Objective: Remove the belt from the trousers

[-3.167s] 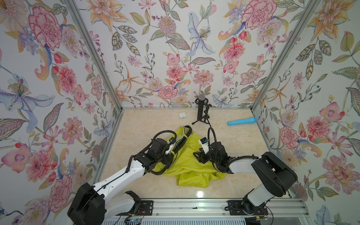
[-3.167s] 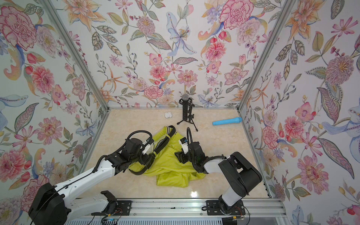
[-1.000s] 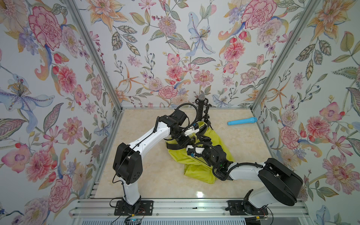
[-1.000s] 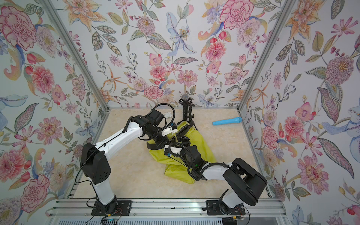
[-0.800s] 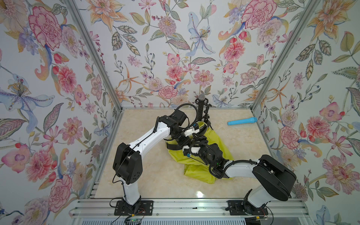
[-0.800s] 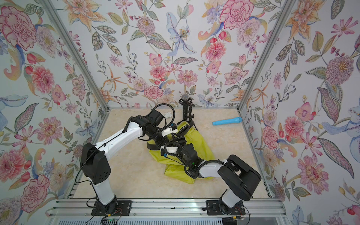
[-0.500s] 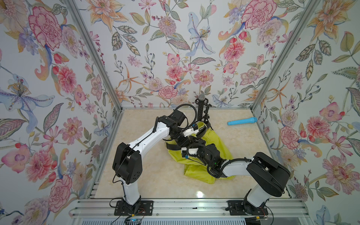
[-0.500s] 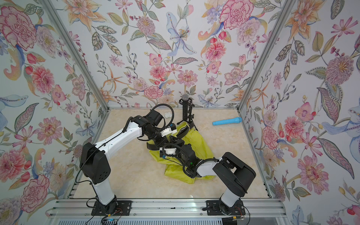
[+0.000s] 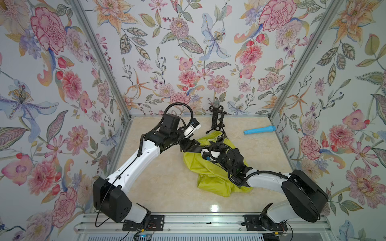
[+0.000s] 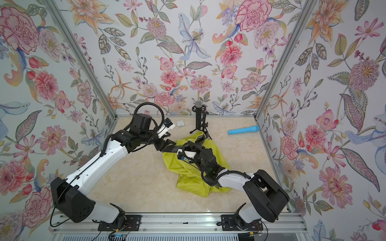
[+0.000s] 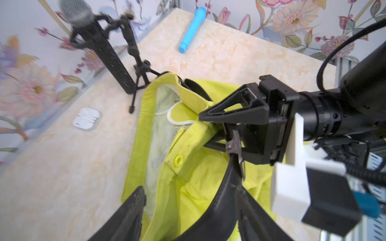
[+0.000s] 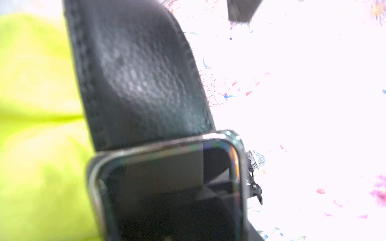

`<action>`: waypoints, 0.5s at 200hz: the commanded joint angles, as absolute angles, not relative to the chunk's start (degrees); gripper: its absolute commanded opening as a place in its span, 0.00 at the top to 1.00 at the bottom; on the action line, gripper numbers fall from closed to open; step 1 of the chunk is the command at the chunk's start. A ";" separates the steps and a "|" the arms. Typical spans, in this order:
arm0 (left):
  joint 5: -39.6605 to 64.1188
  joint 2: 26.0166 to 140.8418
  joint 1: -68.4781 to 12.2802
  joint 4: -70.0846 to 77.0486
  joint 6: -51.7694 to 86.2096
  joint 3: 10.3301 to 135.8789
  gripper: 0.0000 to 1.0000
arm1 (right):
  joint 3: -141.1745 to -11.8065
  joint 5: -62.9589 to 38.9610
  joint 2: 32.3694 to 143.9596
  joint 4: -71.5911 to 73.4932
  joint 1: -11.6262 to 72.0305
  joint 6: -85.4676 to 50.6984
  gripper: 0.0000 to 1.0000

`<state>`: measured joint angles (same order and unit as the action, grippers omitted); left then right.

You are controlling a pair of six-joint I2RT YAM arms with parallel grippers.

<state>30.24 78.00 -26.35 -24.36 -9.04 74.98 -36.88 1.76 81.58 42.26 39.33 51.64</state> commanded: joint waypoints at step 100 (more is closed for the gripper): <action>14.62 73.69 -29.71 43.14 -6.35 45.58 0.14 | -55.10 -37.20 79.06 12.21 27.05 13.07 1.00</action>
<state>14.13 70.81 -29.61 33.36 -7.27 44.73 -52.56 -30.24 77.97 15.18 27.00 19.79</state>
